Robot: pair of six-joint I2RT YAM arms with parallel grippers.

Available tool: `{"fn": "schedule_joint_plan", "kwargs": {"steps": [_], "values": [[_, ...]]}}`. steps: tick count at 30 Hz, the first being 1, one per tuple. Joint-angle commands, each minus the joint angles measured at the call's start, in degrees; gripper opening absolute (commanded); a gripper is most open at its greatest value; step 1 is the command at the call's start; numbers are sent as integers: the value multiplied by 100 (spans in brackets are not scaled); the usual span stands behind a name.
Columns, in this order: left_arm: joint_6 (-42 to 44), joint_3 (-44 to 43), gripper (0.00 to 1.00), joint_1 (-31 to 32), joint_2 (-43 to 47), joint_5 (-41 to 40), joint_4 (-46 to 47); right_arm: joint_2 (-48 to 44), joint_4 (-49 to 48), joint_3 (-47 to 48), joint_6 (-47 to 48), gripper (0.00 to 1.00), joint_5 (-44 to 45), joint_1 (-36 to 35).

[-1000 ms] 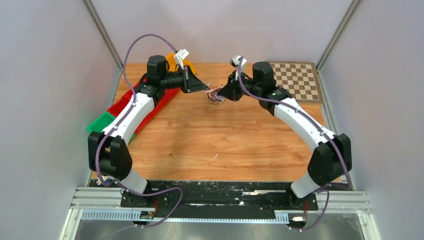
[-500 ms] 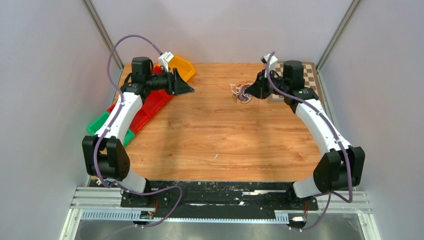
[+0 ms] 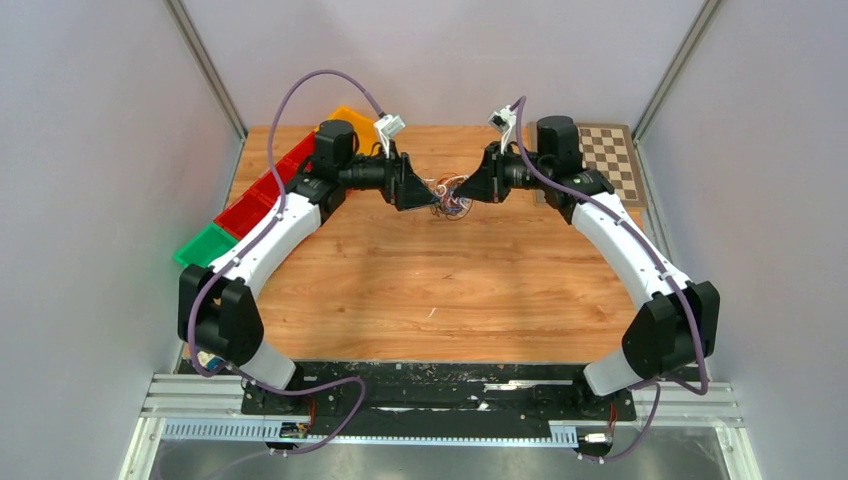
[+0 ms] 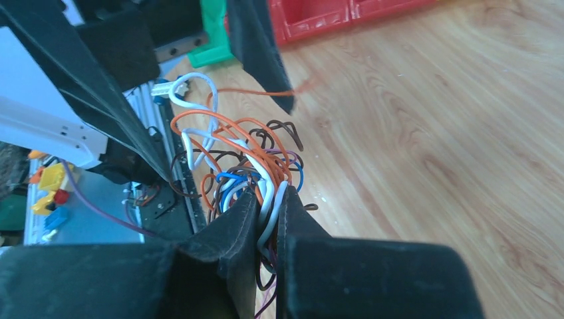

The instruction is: Untangle the cables

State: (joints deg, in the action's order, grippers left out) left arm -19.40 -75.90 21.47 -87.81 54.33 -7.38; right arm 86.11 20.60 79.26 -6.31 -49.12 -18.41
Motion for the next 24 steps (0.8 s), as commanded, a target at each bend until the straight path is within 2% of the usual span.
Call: {"fn": "schedule_joint_plan", "kwargs": {"steps": [1,2,3,4,6,7,8,10,13,17,21,24], "values": [[-447,-169,95,249,-269,-65,651,21,-490,272,-533,2,-250,-81],[-522,-201,92,259,-314,3,602,16,-493,288,-527,3,-233,-69],[-517,-282,82,263,-392,36,525,6,-491,284,-514,3,-222,-30],[-344,-341,76,262,-420,72,181,-23,-493,264,-534,3,-214,36],[-26,-458,49,233,-446,144,-321,-51,-490,198,-652,4,-250,245],[34,-399,40,184,-381,190,-398,-62,-488,148,-693,4,-286,376],[79,-338,21,147,-344,275,-458,-78,-486,87,-723,5,-323,519],[116,-147,2,2,-173,330,-491,-121,-442,-46,-713,6,-313,796],[125,58,0,-329,80,395,-490,-204,-159,-189,-350,6,-52,1188],[159,128,0,-722,290,567,-508,-185,283,-344,133,10,161,1708],[463,108,0,-1014,493,585,-780,-137,697,-416,943,1,687,2209],[442,97,0,-1377,582,610,-813,-105,834,-558,1289,0,1007,2607]]}}
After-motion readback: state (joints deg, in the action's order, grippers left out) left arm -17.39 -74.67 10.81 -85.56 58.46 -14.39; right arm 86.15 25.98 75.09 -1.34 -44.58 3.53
